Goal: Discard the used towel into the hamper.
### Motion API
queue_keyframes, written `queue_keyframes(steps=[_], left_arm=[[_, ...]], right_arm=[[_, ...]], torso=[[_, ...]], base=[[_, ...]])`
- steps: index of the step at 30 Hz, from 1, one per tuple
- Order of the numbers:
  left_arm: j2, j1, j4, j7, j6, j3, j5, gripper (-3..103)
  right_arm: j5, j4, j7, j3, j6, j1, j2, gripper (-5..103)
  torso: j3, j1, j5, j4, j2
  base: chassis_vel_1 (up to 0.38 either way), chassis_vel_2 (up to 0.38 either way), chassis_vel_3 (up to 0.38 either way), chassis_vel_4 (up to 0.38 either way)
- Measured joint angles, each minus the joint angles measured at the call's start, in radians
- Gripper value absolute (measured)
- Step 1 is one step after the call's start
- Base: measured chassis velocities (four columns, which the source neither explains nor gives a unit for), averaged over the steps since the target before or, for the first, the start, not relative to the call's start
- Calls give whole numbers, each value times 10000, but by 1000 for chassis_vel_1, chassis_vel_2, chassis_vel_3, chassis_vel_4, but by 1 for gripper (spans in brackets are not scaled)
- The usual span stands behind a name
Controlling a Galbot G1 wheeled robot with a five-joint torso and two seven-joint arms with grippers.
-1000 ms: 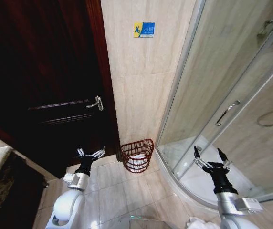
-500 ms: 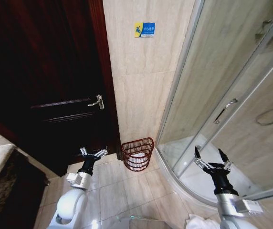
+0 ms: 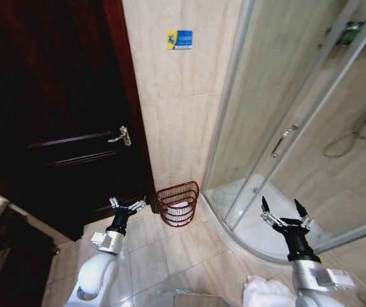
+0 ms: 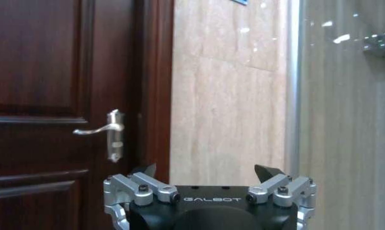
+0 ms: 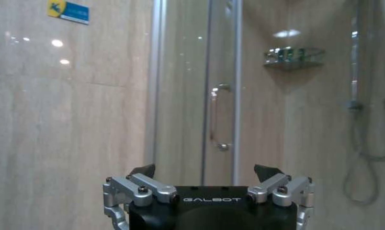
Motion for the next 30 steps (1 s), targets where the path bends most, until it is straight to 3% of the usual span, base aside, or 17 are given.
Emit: queue_keyframes(steps=[30], left_arm=[[-39,139,-51,107,-310,32,-91,100]], right_arm=[[48,-202,-1,1,354,-193,45,100]], torso=[[0,1,0,3,-1]], base=[[1,-40,-39,4]])
